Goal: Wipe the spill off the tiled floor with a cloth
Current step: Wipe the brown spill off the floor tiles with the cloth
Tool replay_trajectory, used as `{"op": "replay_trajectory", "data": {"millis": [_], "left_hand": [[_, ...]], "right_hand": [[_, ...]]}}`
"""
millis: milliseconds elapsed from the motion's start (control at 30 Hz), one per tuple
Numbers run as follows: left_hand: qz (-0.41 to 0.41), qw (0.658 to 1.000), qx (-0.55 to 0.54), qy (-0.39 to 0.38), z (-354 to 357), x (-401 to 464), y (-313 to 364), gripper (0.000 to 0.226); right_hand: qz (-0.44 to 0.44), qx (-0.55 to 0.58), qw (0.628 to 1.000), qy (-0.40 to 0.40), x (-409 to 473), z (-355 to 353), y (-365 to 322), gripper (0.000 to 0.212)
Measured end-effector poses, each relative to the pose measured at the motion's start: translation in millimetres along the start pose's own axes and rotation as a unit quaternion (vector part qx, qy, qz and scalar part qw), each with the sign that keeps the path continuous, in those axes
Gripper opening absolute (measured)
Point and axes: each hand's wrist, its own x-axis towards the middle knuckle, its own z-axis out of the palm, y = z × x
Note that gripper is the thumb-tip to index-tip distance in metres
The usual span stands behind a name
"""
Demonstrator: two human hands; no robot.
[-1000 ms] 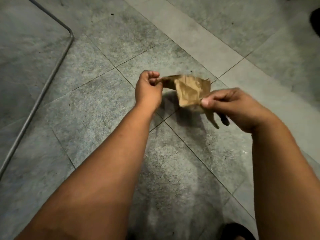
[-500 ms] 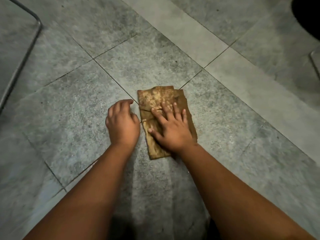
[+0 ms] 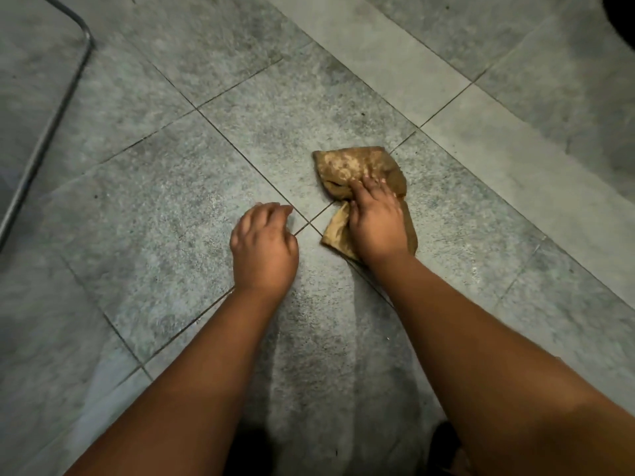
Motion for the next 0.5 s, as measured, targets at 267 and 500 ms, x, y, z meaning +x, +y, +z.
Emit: {"op": "replay_trajectory", "data": {"millis": [267, 500], "left_hand": [[0.018, 1.000, 0.006, 0.004, 1.4, -3.3, 0.4, 0.039], [0.023, 0.996, 0.044, -0.069, 1.3, -15.5, -8.0, 0.041]], "right_hand": [[-0.010, -0.001, 1.000, 0.018, -95.7, 6.9, -2.6, 0.047], [0.006, -0.012, 1.000, 0.012, -12.9, -10.5, 25.1, 0.048]]}}
